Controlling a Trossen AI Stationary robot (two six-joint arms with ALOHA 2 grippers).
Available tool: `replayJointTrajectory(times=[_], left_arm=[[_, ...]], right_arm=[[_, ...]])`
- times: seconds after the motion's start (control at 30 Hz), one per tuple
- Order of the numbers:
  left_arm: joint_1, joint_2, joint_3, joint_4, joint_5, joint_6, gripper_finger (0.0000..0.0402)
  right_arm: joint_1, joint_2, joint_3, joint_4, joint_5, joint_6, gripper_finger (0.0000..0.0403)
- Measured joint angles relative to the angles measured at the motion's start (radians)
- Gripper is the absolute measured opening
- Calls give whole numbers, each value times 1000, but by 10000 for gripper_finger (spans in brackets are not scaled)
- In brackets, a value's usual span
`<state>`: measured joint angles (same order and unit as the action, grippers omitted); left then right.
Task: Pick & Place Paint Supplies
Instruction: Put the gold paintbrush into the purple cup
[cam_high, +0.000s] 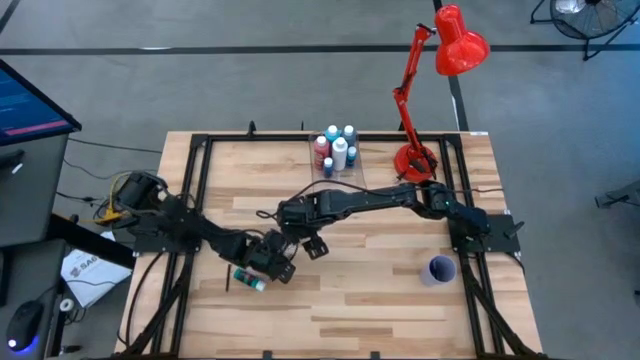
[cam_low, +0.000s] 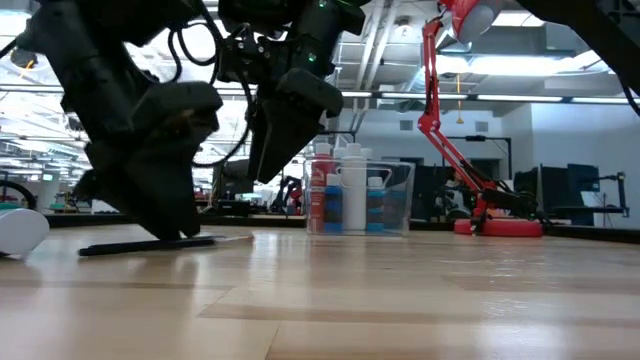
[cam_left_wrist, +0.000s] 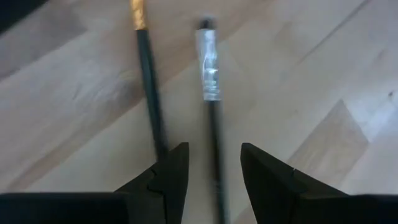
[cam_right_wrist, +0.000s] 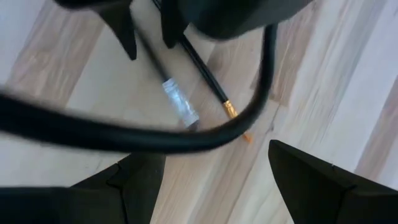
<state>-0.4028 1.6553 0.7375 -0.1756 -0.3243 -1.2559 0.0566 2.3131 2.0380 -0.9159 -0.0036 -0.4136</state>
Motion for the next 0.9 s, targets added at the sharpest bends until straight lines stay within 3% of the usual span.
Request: replayJointTrajectory(times=[0.33, 0.5, 0.73, 0.9], left_arm=[[-57, -33, -1, 68, 7, 61, 140], [-81, -84, -1, 63, -69, 70, 140], [-115, -189, -1, 56, -183, 74, 140], [-134, -220, -1, -42, -219, 27, 140]], right_arm=[[0, 0, 0, -104, 0, 22, 276], [0, 0, -3, -137, -45, -2, 276], [2, 0, -16, -72, -48, -31, 276], [1, 0, -16, 25, -48, -31, 276]])
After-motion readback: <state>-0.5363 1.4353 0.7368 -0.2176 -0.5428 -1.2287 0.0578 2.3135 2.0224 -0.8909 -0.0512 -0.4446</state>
